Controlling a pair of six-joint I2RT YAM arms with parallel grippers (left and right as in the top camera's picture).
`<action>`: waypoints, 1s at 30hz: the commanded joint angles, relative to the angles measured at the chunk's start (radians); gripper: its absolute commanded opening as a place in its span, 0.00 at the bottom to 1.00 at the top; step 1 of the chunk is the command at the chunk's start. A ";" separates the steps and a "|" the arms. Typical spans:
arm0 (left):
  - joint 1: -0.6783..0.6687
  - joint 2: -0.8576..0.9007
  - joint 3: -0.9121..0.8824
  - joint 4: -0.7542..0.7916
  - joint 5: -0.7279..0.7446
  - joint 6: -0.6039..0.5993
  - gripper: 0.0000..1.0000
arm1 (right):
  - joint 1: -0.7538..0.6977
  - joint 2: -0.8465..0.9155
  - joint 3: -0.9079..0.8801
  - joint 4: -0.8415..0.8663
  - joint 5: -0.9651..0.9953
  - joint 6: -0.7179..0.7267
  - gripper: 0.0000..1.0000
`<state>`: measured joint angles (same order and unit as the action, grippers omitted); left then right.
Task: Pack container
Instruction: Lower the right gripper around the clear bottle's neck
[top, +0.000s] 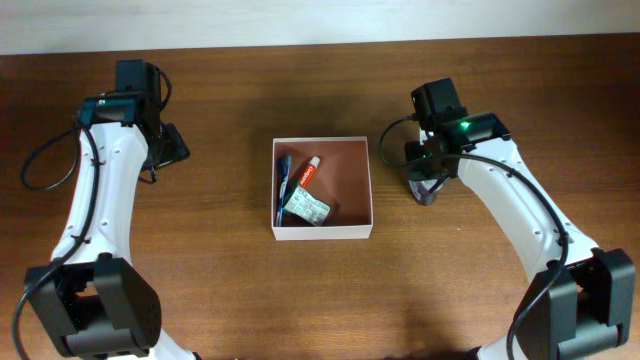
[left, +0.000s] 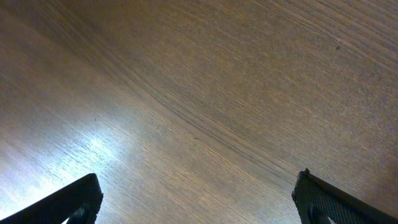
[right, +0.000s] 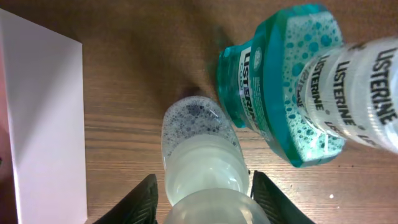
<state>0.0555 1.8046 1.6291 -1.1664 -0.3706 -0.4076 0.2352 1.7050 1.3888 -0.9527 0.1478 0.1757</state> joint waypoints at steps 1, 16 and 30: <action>0.002 -0.004 0.008 -0.002 0.002 0.005 1.00 | -0.008 0.007 -0.011 0.002 -0.002 -0.003 0.40; 0.002 -0.004 0.008 -0.002 0.002 0.004 0.99 | -0.007 0.007 -0.011 0.012 -0.066 -0.003 0.37; 0.002 -0.004 0.008 -0.002 0.002 0.004 0.99 | -0.008 0.007 -0.011 0.030 -0.063 -0.015 0.49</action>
<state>0.0555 1.8042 1.6291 -1.1664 -0.3706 -0.4080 0.2352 1.7050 1.3888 -0.9298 0.0944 0.1741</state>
